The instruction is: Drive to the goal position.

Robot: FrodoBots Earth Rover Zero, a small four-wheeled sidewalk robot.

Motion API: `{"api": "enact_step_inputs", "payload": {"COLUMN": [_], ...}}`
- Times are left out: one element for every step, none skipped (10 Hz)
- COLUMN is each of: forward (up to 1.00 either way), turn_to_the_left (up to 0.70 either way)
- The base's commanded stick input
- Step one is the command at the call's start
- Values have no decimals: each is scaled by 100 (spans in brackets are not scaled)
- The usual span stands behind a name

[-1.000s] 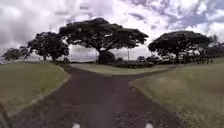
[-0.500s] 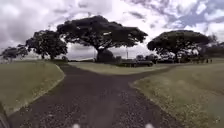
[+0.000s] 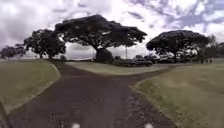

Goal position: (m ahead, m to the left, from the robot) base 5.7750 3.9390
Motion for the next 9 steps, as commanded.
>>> {"api": "enact_step_inputs", "payload": {"forward": [70, 70, 70, 70, 70, 70, 70, 70, 70], "turn_to_the_left": [0, 0, 1, 16, 35, 35, 35, 35, 35]}}
